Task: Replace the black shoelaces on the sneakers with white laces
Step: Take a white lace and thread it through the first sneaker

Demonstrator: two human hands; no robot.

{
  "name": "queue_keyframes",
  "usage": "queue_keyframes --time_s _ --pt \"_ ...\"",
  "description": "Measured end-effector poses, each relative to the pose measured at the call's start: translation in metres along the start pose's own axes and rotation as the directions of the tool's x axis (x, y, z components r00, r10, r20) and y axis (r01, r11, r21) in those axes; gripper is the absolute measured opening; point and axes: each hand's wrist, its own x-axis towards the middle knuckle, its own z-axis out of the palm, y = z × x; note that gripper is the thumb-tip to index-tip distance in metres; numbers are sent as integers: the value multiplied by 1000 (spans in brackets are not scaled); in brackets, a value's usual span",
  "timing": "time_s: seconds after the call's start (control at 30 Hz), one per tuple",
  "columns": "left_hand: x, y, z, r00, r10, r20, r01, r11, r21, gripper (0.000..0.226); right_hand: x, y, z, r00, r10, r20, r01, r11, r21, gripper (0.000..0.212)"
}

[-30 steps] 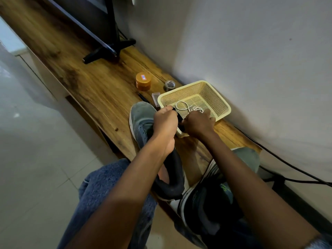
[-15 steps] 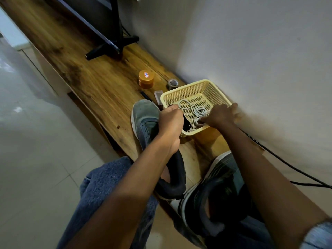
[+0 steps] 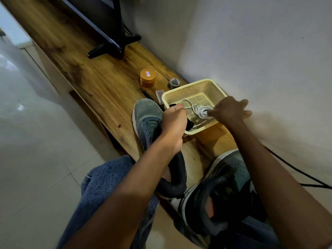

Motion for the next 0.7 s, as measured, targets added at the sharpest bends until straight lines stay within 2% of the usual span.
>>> queue_keyframes --time_s 0.07,0.13,0.23,0.37,0.53,0.63,0.7 --pt "-1 -1 1 1000 27 11 -27 1000 4 37 -10 4 -24 999 5 -33 3 970 244 23" --pt "-3 -2 3 997 67 39 -67 998 13 33 -24 9 -50 997 -24 -68 53 883 466 20" --pt "-8 -2 7 986 124 111 -131 990 60 25 -52 23 -79 991 -21 -134 105 747 656 15" --pt "-16 -9 13 938 151 313 -207 967 152 20 -94 35 -93 995 16 -101 70 610 789 14" --pt "-25 -26 20 818 76 570 -275 922 272 22 -128 51 -68 996 92 -18 -30 499 866 12" --pt "-28 -31 21 813 83 577 -304 905 298 24 -133 52 -52 993 96 73 -107 421 901 9" --pt "-26 -30 18 830 118 545 -314 906 283 21 -131 49 -52 991 41 126 -131 415 900 10"
